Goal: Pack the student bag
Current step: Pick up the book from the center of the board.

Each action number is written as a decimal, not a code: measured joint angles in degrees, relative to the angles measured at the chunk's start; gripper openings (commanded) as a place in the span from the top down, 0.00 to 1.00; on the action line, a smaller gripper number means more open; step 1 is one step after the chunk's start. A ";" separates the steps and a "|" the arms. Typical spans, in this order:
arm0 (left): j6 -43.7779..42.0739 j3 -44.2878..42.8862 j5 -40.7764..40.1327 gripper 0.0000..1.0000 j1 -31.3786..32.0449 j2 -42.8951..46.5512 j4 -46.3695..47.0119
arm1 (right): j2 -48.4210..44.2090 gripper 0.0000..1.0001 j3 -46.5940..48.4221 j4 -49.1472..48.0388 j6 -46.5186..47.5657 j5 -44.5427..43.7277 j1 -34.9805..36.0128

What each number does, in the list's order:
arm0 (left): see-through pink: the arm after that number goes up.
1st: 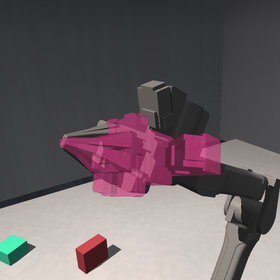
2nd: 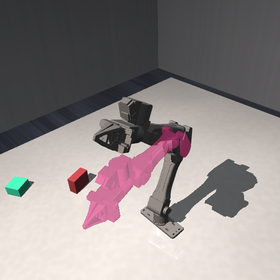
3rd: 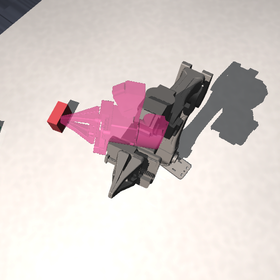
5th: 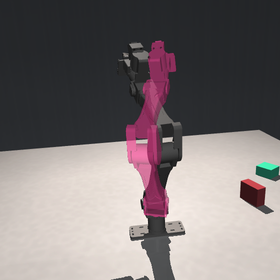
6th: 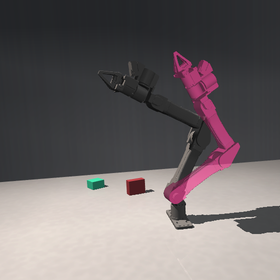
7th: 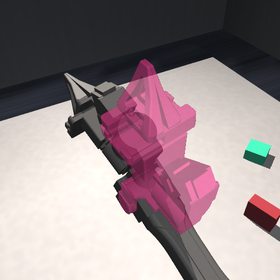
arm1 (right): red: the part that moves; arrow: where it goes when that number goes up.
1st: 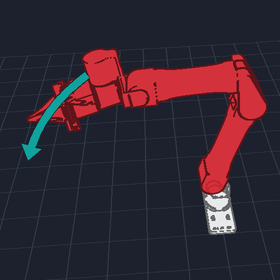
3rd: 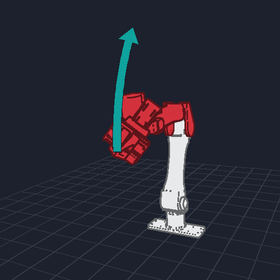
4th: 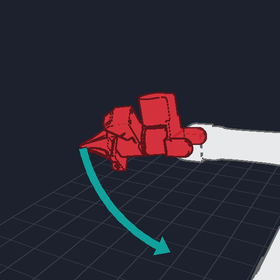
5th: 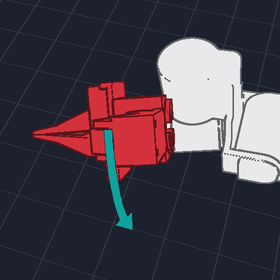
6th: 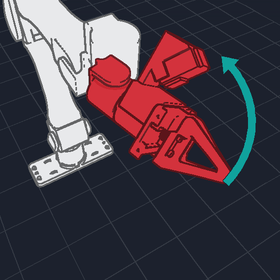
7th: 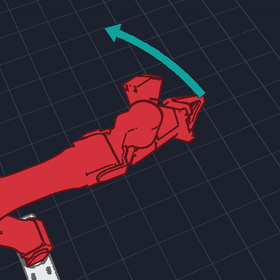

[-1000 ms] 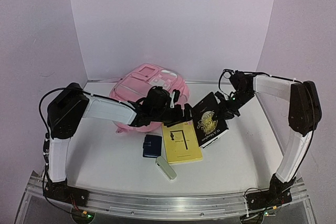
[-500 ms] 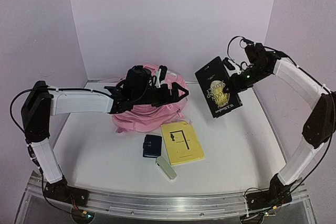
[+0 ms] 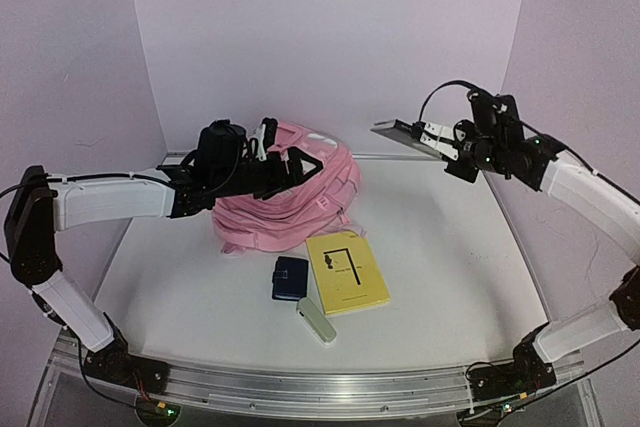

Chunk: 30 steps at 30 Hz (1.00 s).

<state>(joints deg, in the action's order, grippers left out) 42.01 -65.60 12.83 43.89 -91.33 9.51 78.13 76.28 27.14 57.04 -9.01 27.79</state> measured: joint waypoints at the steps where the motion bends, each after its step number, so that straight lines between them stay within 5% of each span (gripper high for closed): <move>1: 0.03 0.71 -0.01 0.00 -0.02 0.77 0.03 | -1.39 1.00 -3.22 -5.04 3.80 -1.34 0.53; 10: 1.75 6.84 2.20 0.00 -0.59 5.62 5.45 | -5.18 1.00 -25.00 -49.04 33.39 0.36 6.07; 18: 5.49 8.56 9.03 0.00 -0.78 7.65 15.20 | -4.70 1.00 -31.24 -69.06 48.29 6.72 9.20; 25: 12.81 12.46 16.04 0.00 -0.78 4.62 29.82 | -2.46 1.00 -33.54 -76.32 53.58 8.38 10.83; 30: 7.94 13.17 16.24 0.00 -0.83 5.08 26.81 | -4.38 1.00 -31.59 -64.88 49.96 1.73 12.69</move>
<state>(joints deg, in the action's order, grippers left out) 49.95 -52.43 29.08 43.06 -86.25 36.33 73.74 44.69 -37.75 107.00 -7.28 40.49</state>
